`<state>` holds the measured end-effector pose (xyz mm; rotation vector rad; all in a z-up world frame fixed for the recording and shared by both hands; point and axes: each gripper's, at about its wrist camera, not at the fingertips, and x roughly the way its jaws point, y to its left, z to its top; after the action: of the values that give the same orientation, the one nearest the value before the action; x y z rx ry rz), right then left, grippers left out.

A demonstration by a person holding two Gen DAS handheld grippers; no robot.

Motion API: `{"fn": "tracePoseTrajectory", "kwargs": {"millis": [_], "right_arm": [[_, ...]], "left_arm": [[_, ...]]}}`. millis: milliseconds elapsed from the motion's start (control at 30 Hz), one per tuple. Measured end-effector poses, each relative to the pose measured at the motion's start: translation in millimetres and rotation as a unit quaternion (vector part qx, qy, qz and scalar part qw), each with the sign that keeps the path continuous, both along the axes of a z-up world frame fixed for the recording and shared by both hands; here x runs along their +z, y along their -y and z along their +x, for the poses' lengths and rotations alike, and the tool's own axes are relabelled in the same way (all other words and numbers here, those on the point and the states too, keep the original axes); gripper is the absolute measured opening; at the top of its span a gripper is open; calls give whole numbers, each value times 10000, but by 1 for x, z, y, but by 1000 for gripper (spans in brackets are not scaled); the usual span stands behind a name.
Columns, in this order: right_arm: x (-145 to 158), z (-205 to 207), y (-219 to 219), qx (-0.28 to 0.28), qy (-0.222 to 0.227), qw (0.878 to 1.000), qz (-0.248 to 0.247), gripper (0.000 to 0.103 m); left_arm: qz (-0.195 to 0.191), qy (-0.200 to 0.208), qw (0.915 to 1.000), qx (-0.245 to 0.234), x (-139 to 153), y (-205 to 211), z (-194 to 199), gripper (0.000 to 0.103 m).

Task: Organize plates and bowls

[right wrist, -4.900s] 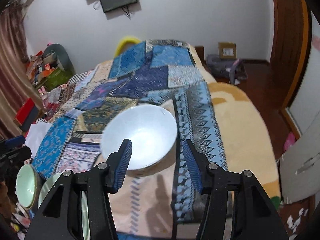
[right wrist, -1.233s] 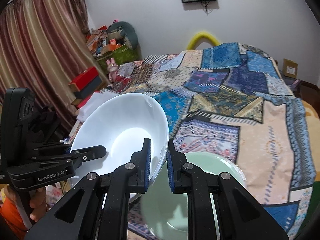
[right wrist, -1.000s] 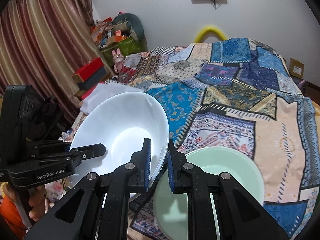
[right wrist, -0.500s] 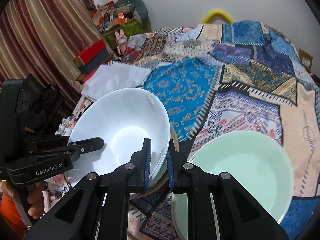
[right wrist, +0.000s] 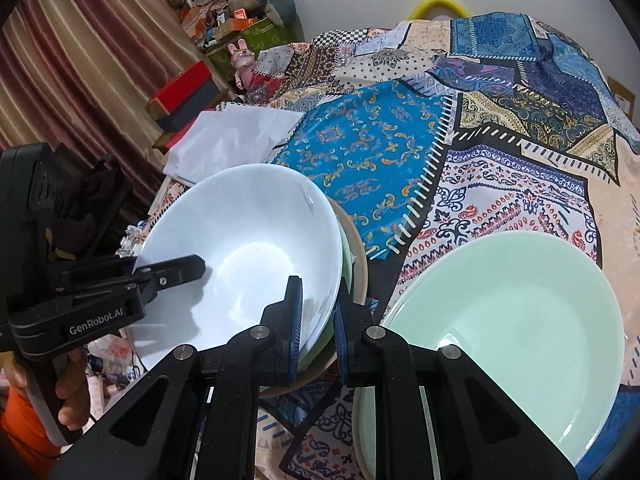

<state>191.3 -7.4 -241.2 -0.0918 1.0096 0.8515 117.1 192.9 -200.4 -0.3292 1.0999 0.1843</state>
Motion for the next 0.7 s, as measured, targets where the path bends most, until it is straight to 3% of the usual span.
{"fn": "tracePoseTrajectory", "kwargs": {"millis": [267,700], "right_arm": [[-1,2,-1,-1,103,9999,-116,16],[3,1,9,13,161,9998,-64,17]], "left_arm": [[304,-4,9995,-37,-2,4,5,16],[190,-56,9998,-17,-1,2,9,16]]}}
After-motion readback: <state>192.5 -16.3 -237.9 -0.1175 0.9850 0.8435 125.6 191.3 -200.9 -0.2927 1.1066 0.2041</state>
